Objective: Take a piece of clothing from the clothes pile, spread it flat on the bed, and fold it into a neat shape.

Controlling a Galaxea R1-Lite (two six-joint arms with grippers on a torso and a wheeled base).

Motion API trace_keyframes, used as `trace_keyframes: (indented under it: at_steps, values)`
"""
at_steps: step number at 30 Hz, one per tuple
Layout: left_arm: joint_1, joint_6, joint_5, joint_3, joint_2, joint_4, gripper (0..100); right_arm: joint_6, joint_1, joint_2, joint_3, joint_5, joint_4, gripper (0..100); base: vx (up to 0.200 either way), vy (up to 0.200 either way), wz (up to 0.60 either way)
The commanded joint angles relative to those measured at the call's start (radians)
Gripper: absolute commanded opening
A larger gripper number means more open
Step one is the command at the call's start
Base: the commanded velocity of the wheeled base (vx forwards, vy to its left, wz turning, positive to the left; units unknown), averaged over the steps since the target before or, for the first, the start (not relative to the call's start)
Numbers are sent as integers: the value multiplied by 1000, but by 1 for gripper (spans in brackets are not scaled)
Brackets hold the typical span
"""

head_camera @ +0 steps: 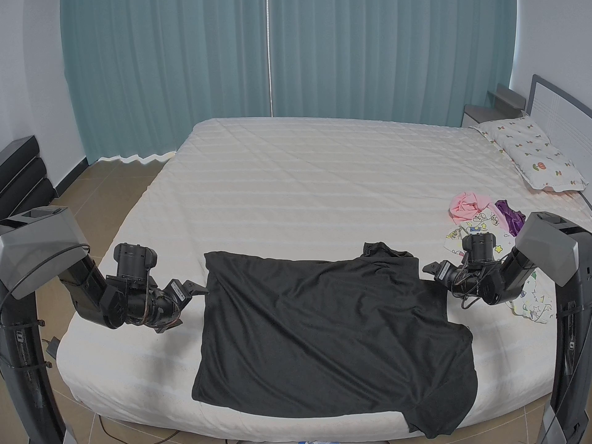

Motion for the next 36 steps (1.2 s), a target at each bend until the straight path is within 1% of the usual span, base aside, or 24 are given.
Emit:
trace_keyframes:
  at_steps: [1,2,3,8,9,12,15,19,21,26,28,32,33,36]
  values:
    - [3,-1,-1,8,-4,1,100,8,1,42,-26,4,4,100,0,0,0]
    - [3,-1,-1,8,-4,1,100,8,1,42,-26,4,4,100,0,0,0]
    - [3,-1,-1,8,-4,1,100,17,2,55,-37,8,1,0,0,0,0]
    - [3,-2,-2,13,-4,1,100,54,1,76,-76,5,-2,0,0,0,0]
    - [3,-4,-1,13,-4,1,100,85,-1,78,-85,4,1,0,0,0,0]
    - [3,-5,-1,13,-4,1,100,105,-2,78,-97,4,4,0,0,0,0]
    - [3,-9,-1,16,-4,1,100,126,-21,78,-126,-5,-5,0,0,0,0]
    - [3,-9,-1,21,-4,1,100,178,-37,78,-163,-19,-8,0,0,0,0]
    - [3,-9,-1,21,-2,1,100,206,-45,78,-184,-39,-28,0,0,0,0]
    - [3,-9,-1,21,-1,1,100,201,-59,67,-163,-42,-45,0,0,0,0]
    - [3,-9,-1,22,-1,1,100,189,-59,52,-115,-22,-45,0,0,0,0]
    - [3,-9,-1,22,-1,1,100,119,-56,47,-59,25,-58,0,0,0,0]
    - [3,-9,-1,22,-2,1,100,114,-56,47,-56,25,-59,100,0,0,0]
    - [3,-9,-1,22,-1,1,100,97,-47,48,-36,24,-88,100,0,0,0]
